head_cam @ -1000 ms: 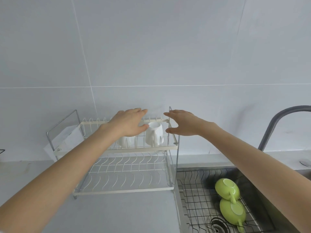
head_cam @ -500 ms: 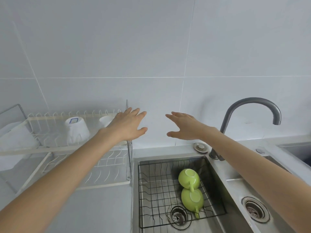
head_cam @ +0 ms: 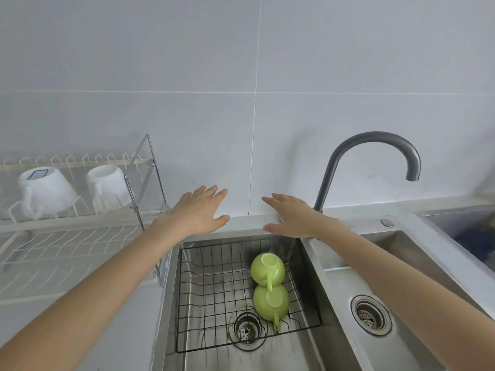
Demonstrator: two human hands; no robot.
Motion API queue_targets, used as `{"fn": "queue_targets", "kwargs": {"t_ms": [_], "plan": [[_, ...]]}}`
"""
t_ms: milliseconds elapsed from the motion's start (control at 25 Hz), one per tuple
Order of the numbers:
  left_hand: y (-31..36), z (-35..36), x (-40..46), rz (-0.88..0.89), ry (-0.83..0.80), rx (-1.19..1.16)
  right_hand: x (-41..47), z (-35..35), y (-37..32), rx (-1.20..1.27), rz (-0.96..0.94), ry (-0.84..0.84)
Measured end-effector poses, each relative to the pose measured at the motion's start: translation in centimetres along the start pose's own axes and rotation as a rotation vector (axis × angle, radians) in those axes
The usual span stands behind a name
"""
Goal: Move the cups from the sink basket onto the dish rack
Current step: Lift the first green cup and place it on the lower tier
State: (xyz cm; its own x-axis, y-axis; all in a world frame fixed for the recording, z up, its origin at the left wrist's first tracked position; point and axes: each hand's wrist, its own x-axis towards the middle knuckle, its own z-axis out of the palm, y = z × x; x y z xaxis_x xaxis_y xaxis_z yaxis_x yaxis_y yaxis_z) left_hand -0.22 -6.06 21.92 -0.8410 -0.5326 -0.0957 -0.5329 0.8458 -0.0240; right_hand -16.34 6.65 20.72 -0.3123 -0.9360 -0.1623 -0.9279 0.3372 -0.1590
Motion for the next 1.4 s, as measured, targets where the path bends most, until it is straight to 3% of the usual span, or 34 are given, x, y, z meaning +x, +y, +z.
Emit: {"fn": "queue_targets", "kwargs": {"t_ms": [560,1040,1400], "plan": [[4.1,12.8,6.6,-0.052,-0.172,-0.438,5.3,10.5,7.0,0.414,0.164,-0.138],[7.6,23.0,11.7,-0.476,-0.348,-1.088,8.9,21.1,10.8,0.812,0.533,-0.263],[8.3,25.4,14.4,-0.719,-0.326,-1.39,10.9,23.4,10.6,0.971,0.665,-0.176]]}}
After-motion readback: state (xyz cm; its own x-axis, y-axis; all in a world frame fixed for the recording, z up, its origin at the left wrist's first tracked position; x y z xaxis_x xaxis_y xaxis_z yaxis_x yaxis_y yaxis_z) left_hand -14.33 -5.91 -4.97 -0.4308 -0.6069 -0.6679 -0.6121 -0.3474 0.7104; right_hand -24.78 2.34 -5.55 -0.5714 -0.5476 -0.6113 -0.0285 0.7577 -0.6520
